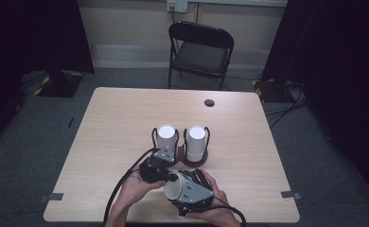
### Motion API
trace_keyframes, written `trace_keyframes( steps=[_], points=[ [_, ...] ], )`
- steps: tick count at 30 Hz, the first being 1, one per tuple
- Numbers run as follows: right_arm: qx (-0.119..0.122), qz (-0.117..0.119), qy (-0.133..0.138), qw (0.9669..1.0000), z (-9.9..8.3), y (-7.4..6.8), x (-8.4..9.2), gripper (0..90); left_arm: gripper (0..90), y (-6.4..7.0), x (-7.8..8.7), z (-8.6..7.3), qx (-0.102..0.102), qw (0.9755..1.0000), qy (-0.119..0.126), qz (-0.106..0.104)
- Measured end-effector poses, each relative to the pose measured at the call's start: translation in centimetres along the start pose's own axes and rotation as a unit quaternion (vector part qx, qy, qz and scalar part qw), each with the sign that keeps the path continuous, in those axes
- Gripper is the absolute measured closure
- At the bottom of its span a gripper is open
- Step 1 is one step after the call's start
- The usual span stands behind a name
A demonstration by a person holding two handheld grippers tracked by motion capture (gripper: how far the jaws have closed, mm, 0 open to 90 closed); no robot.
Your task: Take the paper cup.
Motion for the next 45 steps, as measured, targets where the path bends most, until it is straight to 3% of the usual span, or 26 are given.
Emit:
trace_keyframes(
  steps=[17, 31, 39, 45],
  points=[
    [0.01, -0.016, 0.014, 0.9997, 1.2, -0.1, -0.4, 17.5, 88.8, -0.2, -0.2, -0.2, 0.02, 0.9996, 0.002, -0.018],
    [0.032, -0.027, -0.014, 0.999, 0.7, -0.3, -0.8, 20.3, 88.6, -0.3, -0.4, -0.3, 0.025, 0.9995, -0.008, -0.016],
    [0.019, -0.03, -0.005, 0.9993, 0.8, -0.1, -0.7, 22.9, 87.6, -0.4, -0.2, -0.3, 0.029, 0.9994, 0.006, -0.016],
    [0.007, -0.037, 0.001, 0.9993, 0.7, 0.1, -0.5, 23.4, 86.7, -0.4, -0.2, -0.5, 0.04, 0.9982, 0.036, -0.025]
  ],
)
Point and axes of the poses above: each handheld gripper's, and its own axes: x roughly backward along the jaws, z roughly out of its top, y roughly to its right, the point moved 6 cm from there along -x, roughly forward along the jaws, and after that the axes turned 13 degrees about x, right-handed, at the moved point
